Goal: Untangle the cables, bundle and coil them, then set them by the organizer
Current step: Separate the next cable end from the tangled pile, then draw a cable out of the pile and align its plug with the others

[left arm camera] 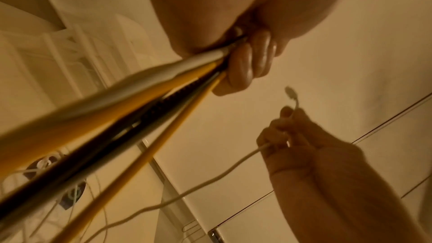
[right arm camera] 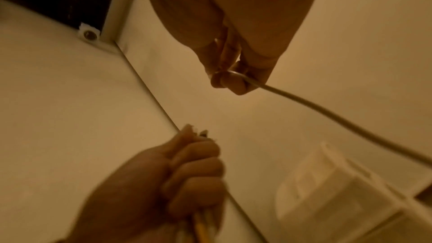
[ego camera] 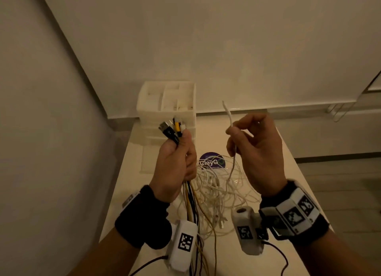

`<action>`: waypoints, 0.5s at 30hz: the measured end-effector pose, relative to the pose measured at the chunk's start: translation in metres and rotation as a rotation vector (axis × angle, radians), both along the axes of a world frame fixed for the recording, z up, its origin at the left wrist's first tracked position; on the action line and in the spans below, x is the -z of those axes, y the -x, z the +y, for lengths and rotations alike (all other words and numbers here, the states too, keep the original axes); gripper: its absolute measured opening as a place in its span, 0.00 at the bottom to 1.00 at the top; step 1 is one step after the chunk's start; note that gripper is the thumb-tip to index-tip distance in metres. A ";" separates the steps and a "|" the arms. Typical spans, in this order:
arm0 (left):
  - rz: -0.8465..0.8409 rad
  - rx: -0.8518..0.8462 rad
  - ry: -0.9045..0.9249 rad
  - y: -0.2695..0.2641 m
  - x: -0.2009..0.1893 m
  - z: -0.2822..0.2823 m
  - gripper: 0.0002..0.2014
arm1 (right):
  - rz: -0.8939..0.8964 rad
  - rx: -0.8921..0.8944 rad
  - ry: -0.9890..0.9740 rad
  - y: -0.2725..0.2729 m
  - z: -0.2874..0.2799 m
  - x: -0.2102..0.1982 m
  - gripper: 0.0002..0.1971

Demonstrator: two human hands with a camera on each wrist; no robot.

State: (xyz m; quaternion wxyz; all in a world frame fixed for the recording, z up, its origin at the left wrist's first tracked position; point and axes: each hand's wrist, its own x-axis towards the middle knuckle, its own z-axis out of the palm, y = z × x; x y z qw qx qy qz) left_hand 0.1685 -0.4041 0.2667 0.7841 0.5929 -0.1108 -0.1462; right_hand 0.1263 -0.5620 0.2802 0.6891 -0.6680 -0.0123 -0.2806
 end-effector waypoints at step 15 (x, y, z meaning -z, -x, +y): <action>-0.039 0.091 -0.106 -0.001 0.005 0.010 0.17 | 0.140 0.065 0.315 0.009 0.064 0.023 0.11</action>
